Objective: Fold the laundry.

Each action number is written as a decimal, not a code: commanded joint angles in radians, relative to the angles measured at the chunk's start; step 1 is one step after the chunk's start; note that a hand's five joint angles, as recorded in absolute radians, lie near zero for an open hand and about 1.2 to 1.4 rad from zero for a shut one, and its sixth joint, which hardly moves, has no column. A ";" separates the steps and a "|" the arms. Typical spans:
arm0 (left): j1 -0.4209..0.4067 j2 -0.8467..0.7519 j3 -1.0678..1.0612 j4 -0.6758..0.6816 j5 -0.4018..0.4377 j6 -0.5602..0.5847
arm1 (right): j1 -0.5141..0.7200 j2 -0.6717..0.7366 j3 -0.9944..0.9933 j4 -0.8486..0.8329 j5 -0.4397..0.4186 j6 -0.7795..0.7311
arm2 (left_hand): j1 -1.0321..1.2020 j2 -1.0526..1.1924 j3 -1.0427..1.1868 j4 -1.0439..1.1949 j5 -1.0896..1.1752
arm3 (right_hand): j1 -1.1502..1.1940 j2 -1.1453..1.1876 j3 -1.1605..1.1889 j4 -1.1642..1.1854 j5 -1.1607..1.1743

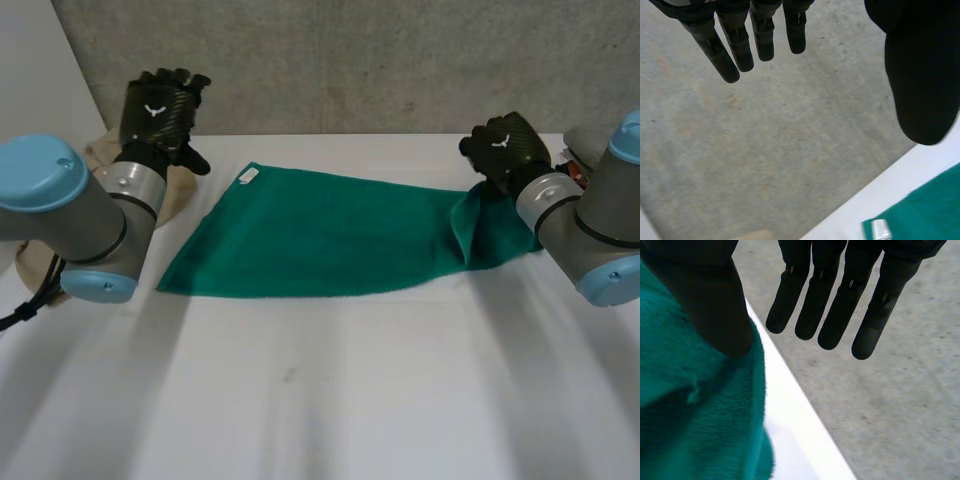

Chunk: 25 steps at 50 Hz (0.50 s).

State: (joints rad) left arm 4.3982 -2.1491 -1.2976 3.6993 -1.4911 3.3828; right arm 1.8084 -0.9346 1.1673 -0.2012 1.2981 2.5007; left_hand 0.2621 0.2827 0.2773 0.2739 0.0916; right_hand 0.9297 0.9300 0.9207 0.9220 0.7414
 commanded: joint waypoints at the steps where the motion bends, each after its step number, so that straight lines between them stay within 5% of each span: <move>1: -0.011 0.018 -0.006 -0.090 0.049 0.017 | -0.003 -0.038 0.012 0.117 -0.010 -0.002 | 0.004 -0.016 -0.011 -0.008 0.000 | 0.079 0.078 0.088 0.086 0.092; 11: 0.001 0.110 -0.060 -0.205 0.092 0.004 | -0.034 -0.081 0.092 0.164 -0.054 -0.065 | 0.004 -0.016 -0.011 -0.008 0.000 | 0.070 0.070 0.079 0.078 0.084; 18: 0.004 0.136 -0.098 -0.214 0.115 0.006 | -0.049 -0.086 0.150 0.167 -0.098 -0.135 | 0.004 -0.016 -0.011 -0.008 0.000 | -0.235 -0.235 -0.226 -0.227 -0.221; 25: 0.001 0.133 -0.103 -0.214 0.120 0.007 | -0.050 -0.050 0.164 0.112 -0.123 -0.174 | 0.004 -0.016 -0.011 -0.008 0.000 | -0.233 -0.233 -0.224 -0.225 -0.219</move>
State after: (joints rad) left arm 4.4021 -2.0119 -1.3987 3.4824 -1.3722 3.3885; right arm 1.7583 -1.0122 1.3247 -0.0461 1.1883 2.3512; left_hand 0.2621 0.2827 0.2773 0.2739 0.0916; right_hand 0.6652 0.6755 0.6497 0.6437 0.4455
